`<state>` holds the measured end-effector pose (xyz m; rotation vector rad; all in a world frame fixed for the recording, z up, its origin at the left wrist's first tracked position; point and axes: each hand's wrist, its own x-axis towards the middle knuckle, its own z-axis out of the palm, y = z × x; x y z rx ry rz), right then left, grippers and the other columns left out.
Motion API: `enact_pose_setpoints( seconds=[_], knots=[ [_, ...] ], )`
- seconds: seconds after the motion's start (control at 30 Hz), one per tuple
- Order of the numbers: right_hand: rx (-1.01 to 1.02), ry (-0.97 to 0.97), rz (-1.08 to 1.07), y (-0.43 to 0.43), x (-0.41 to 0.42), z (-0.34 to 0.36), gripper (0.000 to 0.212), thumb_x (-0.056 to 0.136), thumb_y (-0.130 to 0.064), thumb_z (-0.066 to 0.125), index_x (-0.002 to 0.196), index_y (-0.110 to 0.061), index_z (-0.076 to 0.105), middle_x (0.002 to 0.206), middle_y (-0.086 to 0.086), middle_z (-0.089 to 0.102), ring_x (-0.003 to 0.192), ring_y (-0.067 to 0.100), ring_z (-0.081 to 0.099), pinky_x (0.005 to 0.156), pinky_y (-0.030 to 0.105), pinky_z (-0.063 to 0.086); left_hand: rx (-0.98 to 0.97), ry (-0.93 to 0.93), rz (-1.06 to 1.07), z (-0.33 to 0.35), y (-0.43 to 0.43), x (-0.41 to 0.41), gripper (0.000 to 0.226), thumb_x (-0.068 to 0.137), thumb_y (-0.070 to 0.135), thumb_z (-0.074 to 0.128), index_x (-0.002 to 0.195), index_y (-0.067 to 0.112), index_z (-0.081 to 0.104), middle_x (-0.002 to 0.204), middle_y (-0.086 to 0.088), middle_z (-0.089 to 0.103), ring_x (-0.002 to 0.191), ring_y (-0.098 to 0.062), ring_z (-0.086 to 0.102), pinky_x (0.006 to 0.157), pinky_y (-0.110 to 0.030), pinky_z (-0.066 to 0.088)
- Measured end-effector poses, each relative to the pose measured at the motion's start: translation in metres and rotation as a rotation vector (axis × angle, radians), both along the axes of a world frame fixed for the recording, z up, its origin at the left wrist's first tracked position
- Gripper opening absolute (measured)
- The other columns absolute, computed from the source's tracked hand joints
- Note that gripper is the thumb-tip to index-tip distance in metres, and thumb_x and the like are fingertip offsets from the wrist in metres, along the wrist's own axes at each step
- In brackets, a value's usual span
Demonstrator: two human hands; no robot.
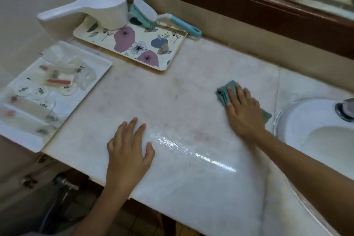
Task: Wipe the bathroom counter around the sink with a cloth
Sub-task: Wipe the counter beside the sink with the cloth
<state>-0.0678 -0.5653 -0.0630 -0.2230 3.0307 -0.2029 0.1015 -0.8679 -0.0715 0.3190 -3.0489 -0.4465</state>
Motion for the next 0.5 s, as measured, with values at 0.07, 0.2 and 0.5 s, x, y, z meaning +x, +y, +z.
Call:
enact_pose_setpoints(
  seconds=[0.07,0.2,0.5],
  knots=[
    [-0.017,-0.011,-0.151,-0.036,-0.040,0.000,0.056,0.100,-0.041,0.015,0.153,-0.026,0.009,0.162,0.003,0.004,0.147,0.028,0.005,0.117,0.046,0.012,0.002,0.000,0.007,-0.001,-0.001,0.000,0.055,0.089,0.044,0.038,0.136,0.020,0.051,0.152,-0.001,0.039,0.141,-0.026,0.031,0.103,-0.047,0.033],
    [-0.079,-0.033,0.025,-0.125,-0.007,-0.004,0.055,0.101,-0.040,0.017,0.154,-0.025,0.007,0.162,0.003,0.000,0.148,0.028,-0.001,0.118,0.048,0.008,0.058,0.042,0.009,-0.001,-0.002,0.000,0.052,0.091,0.042,0.034,0.135,0.021,0.053,0.151,0.001,0.040,0.140,-0.024,0.031,0.103,-0.048,0.032],
    [0.053,-0.032,0.744,-0.001,0.145,0.007,0.056,0.099,-0.045,0.022,0.153,-0.033,0.013,0.161,-0.001,0.013,0.147,0.024,0.013,0.110,0.044,0.022,0.144,0.149,0.033,-0.006,-0.004,0.000,0.045,0.091,0.024,0.035,0.127,0.013,0.060,0.146,-0.003,0.047,0.139,-0.023,0.036,0.101,-0.045,0.035]
  ],
)
